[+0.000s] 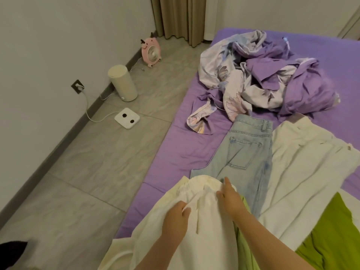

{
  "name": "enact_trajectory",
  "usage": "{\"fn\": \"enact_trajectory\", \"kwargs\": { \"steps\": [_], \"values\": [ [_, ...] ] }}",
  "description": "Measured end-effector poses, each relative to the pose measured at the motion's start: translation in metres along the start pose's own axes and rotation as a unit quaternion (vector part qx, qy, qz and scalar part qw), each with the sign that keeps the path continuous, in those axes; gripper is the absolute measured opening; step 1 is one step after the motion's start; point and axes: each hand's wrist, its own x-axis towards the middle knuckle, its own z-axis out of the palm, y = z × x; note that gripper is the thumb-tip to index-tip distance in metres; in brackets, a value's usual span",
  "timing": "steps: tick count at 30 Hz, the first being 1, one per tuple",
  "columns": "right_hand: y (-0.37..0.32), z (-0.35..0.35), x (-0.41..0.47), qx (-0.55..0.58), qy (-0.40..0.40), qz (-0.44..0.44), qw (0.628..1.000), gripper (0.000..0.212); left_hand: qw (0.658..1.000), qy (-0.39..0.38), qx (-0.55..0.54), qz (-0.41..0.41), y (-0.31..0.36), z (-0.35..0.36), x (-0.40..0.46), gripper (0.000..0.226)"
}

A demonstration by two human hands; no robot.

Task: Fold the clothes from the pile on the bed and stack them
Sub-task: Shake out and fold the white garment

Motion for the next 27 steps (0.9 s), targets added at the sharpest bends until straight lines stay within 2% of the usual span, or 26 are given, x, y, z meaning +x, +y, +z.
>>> {"fn": "enact_trajectory", "kwargs": {
  "steps": [3,6,9,12,16,23,27],
  "values": [
    [-0.001,-0.002,-0.007,-0.052,0.011,0.037,0.998,0.044,0.991,0.016,-0.129,-0.021,0.007,-0.013,-0.012,0.019],
    [-0.012,-0.022,-0.025,0.014,0.055,-0.016,0.998,0.018,0.978,0.068,-0.198,-0.008,0.02,-0.037,-0.027,0.019],
    [-0.026,-0.063,-0.052,0.086,0.077,-0.064,0.991,0.037,0.968,0.105,-0.228,0.005,0.033,-0.069,-0.046,0.019],
    [-0.035,-0.104,-0.086,0.165,0.053,-0.118,0.978,0.038,0.961,0.146,-0.235,0.02,0.044,-0.101,-0.071,0.016],
    [-0.048,-0.152,-0.137,0.241,0.079,-0.156,0.955,0.042,0.952,0.191,-0.237,0.039,0.071,-0.132,-0.118,0.015],
    [-0.057,-0.219,-0.228,0.303,0.102,-0.227,0.92,0.036,0.932,0.238,-0.258,0.085,0.132,-0.154,-0.209,0.017],
    [-0.052,-0.256,-0.277,0.318,0.115,-0.254,0.906,0.046,0.925,0.241,-0.275,0.099,0.161,-0.161,-0.253,0.023]
  ]
}}
